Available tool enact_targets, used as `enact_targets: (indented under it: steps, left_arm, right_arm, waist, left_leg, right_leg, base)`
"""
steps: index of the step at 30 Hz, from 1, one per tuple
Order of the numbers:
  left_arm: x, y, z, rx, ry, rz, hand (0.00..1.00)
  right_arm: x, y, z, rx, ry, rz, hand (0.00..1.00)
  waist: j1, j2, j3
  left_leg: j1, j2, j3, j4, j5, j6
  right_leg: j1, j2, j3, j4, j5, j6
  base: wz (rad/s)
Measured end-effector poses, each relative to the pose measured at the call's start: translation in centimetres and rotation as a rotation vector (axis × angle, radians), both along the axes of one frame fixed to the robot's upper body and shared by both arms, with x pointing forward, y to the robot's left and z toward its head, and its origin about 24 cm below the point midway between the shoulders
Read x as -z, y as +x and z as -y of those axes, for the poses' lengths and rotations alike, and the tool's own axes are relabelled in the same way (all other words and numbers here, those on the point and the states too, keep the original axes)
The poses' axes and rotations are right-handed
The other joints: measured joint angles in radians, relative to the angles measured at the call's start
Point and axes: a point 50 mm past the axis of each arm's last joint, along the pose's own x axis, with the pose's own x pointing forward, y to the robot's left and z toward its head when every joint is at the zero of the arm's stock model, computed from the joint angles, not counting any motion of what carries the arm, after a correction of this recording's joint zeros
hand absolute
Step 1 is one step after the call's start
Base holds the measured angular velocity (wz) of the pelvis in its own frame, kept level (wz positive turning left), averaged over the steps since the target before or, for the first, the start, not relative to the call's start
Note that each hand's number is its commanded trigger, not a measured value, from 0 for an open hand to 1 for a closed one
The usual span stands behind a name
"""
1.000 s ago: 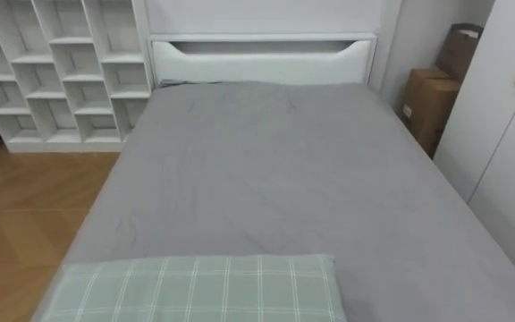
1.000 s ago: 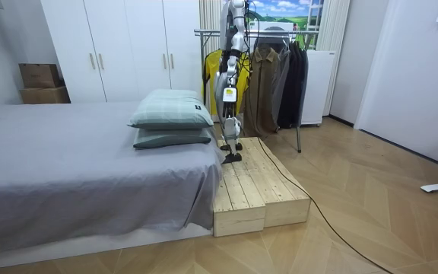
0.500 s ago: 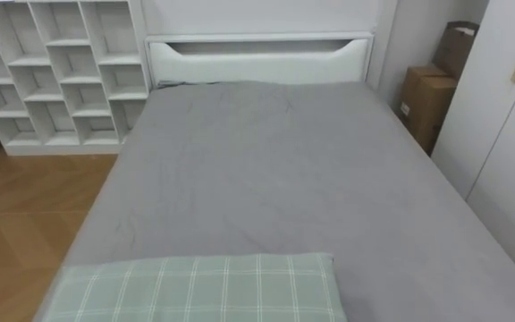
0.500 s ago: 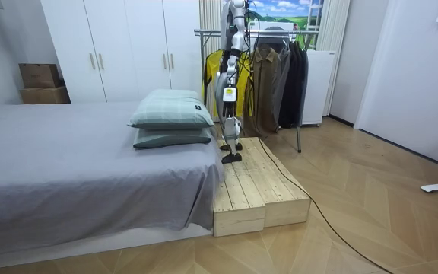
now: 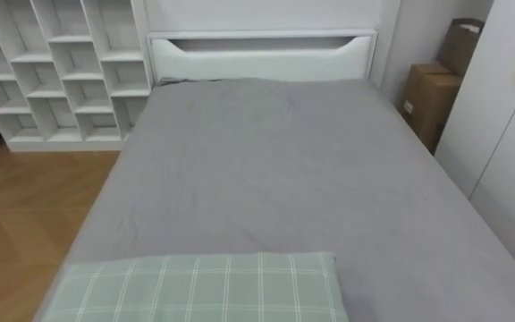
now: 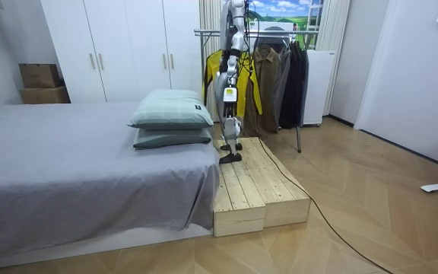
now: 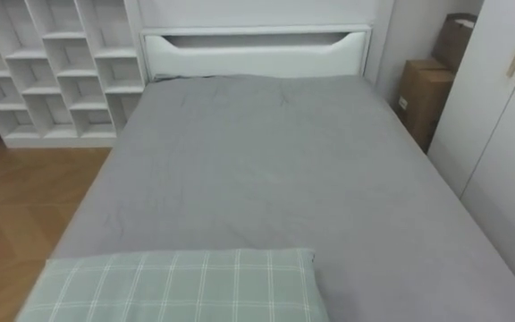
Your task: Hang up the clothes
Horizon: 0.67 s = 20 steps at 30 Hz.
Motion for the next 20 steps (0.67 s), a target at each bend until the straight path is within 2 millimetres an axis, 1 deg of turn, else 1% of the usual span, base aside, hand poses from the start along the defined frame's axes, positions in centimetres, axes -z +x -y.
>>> enact_targets:
  steps: [5,14,19,20]
  left_arm:
    - [0.00,0.00,0.01,0.000,0.000,-0.001,0.00]
    - [-0.02,-0.05,-0.02,0.001,0.011,0.003,0.00]
    - [-0.05,0.08,-0.07,0.002,0.022,0.013,0.00]
    - [-0.06,0.08,-0.09,0.001,0.022,0.014,0.00]
  right_arm:
    - [-0.04,0.06,0.08,-0.001,-0.009,-0.010,0.00]
    - [-0.05,0.82,0.06,-0.003,-0.008,0.008,0.00]
    - [-0.02,0.80,-0.06,-0.027,-0.006,0.002,0.00]
    - [-0.02,0.78,-0.07,-0.028,-0.005,0.001,0.00]
  waist:
    - [0.001,-0.003,0.0002]
    - [0.004,0.001,-0.0015]
    - [0.016,0.002,-0.0022]
    - [0.017,0.001,-0.0011]
  left_leg:
    - [-0.003,0.000,-0.001,0.002,0.000,0.000]
    - [-0.002,0.000,-0.001,0.004,0.000,0.000]
    - [-0.001,0.000,-0.002,0.004,0.000,0.000]
    - [0.002,-0.001,-0.004,0.003,0.000,0.000]
  right_leg:
    - [-0.002,0.000,0.000,-0.001,0.000,0.000]
    - [0.001,0.000,-0.001,0.000,0.000,0.000]
    - [0.005,0.000,-0.001,0.001,0.000,0.000]
    - [0.012,-0.001,-0.003,0.001,0.000,0.000]
  base:
    - [0.00]
    - [0.00]
    - [0.00]
    - [0.00]
